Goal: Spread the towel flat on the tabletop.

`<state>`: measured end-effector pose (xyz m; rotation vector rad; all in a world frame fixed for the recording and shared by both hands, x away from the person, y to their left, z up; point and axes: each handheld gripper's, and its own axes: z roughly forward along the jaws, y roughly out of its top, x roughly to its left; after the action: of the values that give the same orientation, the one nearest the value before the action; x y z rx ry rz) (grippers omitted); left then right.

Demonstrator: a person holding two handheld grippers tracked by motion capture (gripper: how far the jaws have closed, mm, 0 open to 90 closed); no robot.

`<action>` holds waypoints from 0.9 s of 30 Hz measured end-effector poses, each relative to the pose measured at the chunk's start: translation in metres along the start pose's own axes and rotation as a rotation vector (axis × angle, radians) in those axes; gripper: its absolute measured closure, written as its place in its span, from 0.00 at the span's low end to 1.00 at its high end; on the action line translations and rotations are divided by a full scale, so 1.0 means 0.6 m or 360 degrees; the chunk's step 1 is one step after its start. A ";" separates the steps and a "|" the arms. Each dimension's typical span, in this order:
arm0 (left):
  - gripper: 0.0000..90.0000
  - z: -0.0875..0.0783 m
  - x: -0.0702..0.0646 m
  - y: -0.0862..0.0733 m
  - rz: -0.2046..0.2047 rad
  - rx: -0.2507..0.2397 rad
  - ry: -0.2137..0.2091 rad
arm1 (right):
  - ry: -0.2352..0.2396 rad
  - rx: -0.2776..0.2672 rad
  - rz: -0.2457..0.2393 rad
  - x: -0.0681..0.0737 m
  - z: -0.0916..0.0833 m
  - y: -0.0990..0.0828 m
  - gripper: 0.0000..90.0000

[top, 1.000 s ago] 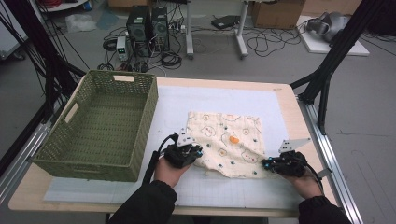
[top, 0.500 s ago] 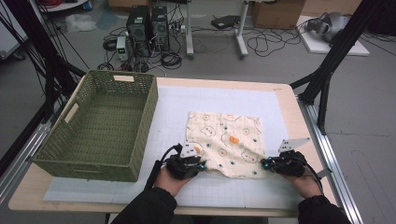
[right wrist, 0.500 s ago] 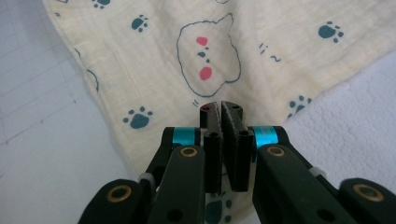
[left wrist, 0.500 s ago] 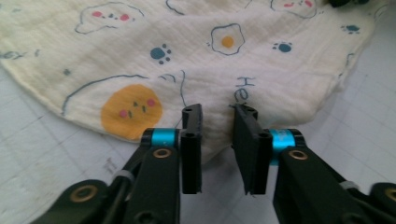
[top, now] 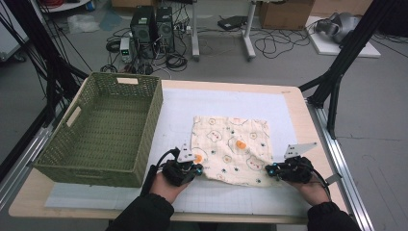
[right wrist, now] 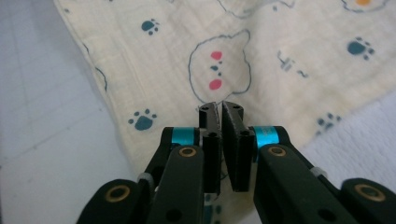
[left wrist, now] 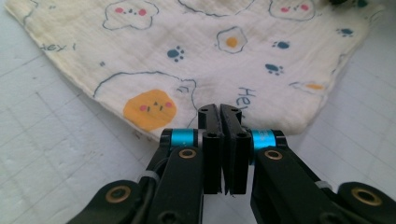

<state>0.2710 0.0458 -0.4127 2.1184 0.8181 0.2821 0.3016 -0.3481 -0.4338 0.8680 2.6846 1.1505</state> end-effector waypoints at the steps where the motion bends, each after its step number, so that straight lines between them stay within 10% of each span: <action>1: 0.84 -0.012 0.005 0.005 -0.0016 -0.0037 -0.0004 | 0.0007 -0.0037 -0.0013 0.003 -0.002 0.007 0.92; 16: 0.89 0.074 0.018 -0.001 0.0007 0.0026 0.0033 | -0.0133 -0.0007 0.0025 -0.041 0.023 0.033 0.80; 20: 0.94 0.089 0.025 0.010 -0.0025 0.0001 0.0047 | -0.0114 0.0026 0.0050 -0.060 0.035 0.040 0.97; 27: 0.94 0.121 0.030 0.031 -0.0038 -0.0002 0.0044 | -0.0282 -0.0004 0.0066 -0.077 0.018 0.038 0.98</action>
<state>0.3262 0.0035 -0.4457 2.1062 0.8581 0.2999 0.3539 -0.3534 -0.4317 0.9797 2.5341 1.0312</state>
